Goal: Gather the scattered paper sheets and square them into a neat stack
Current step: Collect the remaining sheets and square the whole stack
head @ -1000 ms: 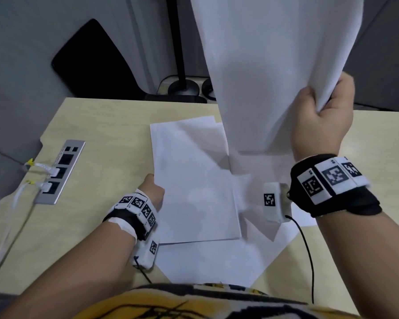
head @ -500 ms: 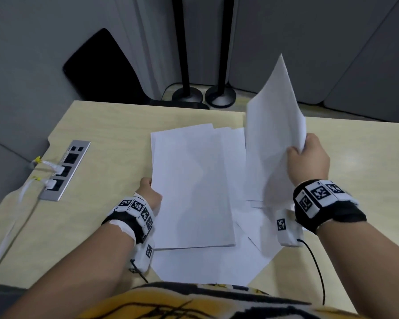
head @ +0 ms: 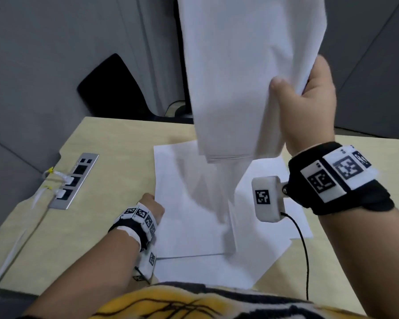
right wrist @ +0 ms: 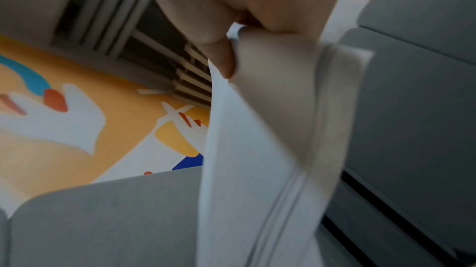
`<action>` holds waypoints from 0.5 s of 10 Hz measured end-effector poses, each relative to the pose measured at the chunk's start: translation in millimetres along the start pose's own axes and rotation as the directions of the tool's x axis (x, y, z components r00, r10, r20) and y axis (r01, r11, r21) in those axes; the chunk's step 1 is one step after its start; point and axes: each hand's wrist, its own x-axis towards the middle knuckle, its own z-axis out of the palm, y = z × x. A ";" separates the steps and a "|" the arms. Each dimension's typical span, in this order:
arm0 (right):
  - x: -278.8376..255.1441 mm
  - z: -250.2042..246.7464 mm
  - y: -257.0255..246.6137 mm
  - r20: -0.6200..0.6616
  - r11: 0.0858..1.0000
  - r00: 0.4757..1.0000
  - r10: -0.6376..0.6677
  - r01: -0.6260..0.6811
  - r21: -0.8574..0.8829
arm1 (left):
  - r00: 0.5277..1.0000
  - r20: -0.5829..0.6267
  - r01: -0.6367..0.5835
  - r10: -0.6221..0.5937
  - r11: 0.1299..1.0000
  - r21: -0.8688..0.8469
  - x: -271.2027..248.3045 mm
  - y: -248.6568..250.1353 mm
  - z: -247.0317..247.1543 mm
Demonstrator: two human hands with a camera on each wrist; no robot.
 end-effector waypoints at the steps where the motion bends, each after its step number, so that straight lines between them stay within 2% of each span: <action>1: -3.9 1.4 17.8 -0.016 0.986 0.988 0.155 -0.154 0.058 | 0.998 0.054 -0.012 0.010 0.999 0.044 0.1 -1.9 -4.3; 2: -14.2 1.2 52.7 -0.027 0.932 0.937 0.349 -0.350 -0.094 | 0.992 0.110 -0.077 0.065 0.991 0.110 7.3 -11.7 -4.1; 3: -37.4 -1.5 94.6 -0.016 0.812 0.860 0.510 -0.487 -0.323 | 0.974 0.162 -0.179 0.156 0.974 0.136 7.5 -13.0 -7.8; 4: -62.8 -8.8 131.5 -0.007 0.652 0.774 0.633 -0.538 -0.535 | 0.698 0.620 -0.436 0.358 0.899 -0.028 21.4 -23.9 -17.5; 5: -77.0 -21.4 161.2 0.026 0.489 0.708 0.705 -0.460 -0.741 | 0.932 0.321 -0.147 0.169 0.985 -0.091 0.7 -17.3 -10.7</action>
